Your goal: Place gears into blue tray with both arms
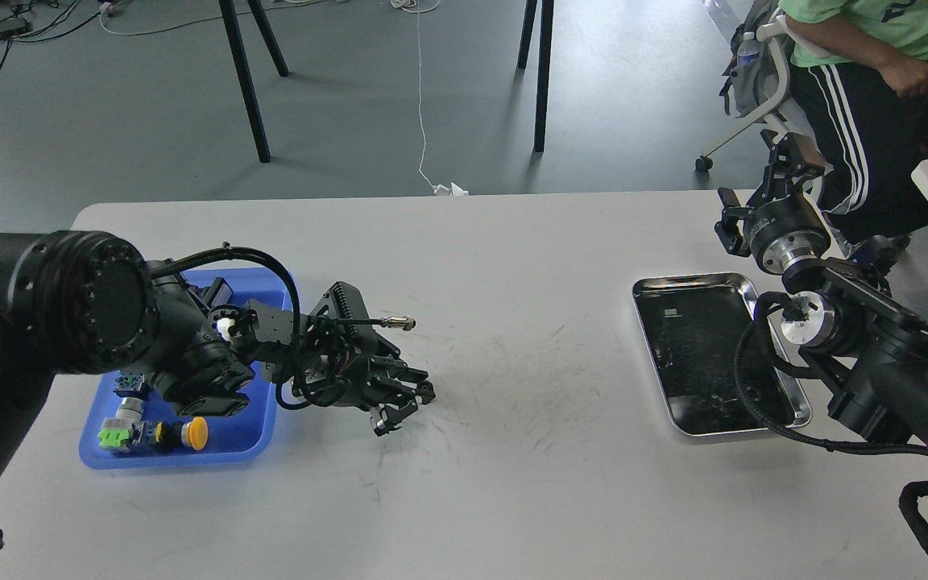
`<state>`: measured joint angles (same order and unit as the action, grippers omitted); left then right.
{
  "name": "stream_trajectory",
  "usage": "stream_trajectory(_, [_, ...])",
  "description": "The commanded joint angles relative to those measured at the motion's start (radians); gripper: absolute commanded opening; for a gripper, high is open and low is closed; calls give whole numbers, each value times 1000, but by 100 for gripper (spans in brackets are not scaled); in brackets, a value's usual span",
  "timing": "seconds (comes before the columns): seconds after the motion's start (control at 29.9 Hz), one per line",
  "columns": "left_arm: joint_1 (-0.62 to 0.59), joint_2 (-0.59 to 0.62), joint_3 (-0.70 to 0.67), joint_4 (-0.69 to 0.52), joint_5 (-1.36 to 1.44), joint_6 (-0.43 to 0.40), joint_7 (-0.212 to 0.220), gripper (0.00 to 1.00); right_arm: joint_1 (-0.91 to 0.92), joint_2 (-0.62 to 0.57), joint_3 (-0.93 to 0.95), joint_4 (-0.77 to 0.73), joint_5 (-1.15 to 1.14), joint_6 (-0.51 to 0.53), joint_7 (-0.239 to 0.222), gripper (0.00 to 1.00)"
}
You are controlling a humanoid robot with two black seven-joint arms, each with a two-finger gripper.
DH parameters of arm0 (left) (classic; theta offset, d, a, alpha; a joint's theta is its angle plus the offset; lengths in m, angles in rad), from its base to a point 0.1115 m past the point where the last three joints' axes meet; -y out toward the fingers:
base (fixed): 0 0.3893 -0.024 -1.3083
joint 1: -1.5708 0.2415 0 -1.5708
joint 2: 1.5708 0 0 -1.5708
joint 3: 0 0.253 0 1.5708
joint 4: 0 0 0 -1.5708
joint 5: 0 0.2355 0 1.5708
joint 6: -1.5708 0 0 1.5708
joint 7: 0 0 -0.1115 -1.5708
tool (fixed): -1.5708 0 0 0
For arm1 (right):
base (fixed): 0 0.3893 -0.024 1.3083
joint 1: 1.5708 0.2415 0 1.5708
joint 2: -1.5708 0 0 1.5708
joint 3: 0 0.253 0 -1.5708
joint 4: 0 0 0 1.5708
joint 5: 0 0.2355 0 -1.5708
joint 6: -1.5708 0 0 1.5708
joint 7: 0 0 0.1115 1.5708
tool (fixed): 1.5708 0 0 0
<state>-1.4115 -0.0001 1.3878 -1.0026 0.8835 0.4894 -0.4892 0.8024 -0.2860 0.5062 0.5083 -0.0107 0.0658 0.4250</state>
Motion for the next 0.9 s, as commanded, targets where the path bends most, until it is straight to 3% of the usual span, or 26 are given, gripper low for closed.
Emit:
stream_trajectory(0.0, [0, 0, -4, 2, 0, -1, 1, 23, 1, 2, -1, -2, 0, -1, 0, 97])
stream_trajectory(0.13, [-1, 0, -6, 4, 0, -1, 1, 17, 1, 2, -1, -2, 0, 0, 0, 97])
stream_trajectory(0.37, [-3, 2, -9, 4, -3, -1, 1, 16, 1, 1, -1, -2, 0, 0, 0, 97])
stream_trajectory(0.67, [-32, 74, -29, -14, -6, -1, 1, 12, 1, 5, -1, -2, 0, 0, 0, 97])
stream_trajectory(0.87, [-61, 184, -52, -8, -9, -1, 1, 12, 3, 5, -1, -2, 0, 0, 0, 97])
